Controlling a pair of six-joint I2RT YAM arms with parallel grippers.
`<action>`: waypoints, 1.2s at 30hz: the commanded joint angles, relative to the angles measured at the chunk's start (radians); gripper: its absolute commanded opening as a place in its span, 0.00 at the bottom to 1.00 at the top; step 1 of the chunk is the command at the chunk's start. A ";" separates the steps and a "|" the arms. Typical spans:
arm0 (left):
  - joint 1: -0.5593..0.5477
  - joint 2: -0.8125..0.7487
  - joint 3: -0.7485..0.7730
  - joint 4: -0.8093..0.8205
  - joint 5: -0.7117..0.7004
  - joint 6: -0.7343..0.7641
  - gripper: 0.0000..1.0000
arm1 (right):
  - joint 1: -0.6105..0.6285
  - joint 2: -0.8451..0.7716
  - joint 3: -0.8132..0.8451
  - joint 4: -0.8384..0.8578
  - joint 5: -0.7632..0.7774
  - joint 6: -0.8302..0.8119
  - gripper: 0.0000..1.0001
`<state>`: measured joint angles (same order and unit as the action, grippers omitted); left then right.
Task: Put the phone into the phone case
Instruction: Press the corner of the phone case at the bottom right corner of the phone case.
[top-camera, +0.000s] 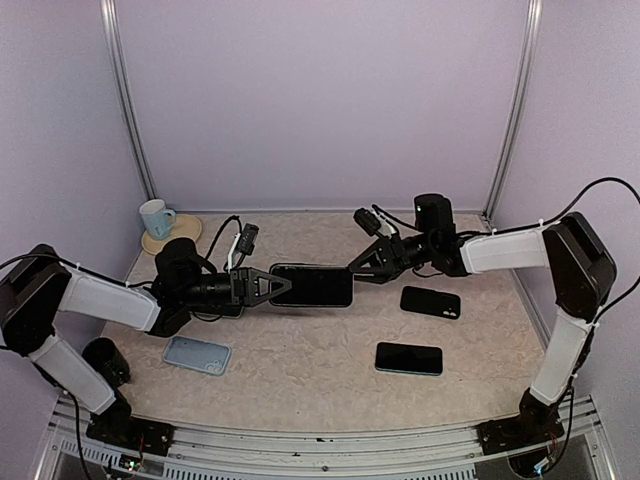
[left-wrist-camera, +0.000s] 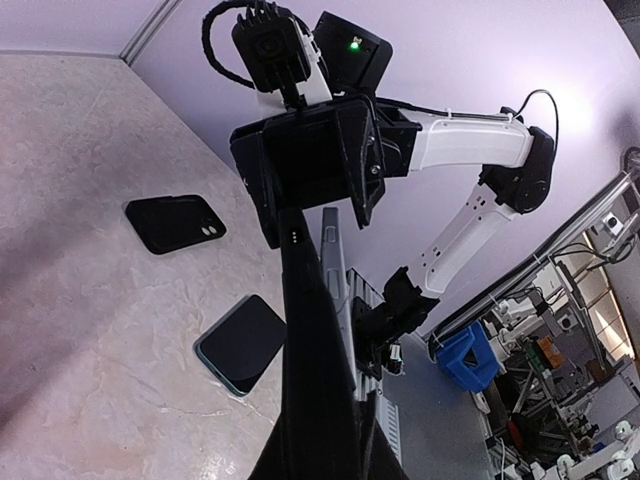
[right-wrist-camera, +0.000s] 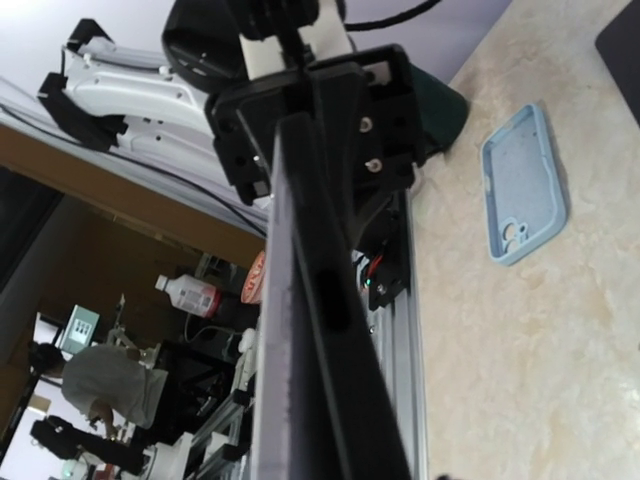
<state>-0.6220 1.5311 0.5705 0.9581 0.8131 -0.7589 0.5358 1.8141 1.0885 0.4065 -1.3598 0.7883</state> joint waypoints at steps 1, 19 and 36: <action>0.004 0.003 0.005 0.086 0.019 -0.002 0.00 | 0.017 0.028 0.033 0.015 -0.024 0.005 0.43; 0.013 0.024 0.017 0.040 -0.041 0.002 0.14 | 0.030 0.030 0.038 0.009 -0.027 0.004 0.03; 0.024 0.014 -0.002 0.032 -0.096 0.016 0.00 | 0.029 -0.011 0.114 -0.302 0.134 -0.193 0.17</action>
<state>-0.6010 1.5475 0.5709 0.9344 0.7536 -0.7692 0.5537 1.8385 1.1847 0.1581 -1.2495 0.5934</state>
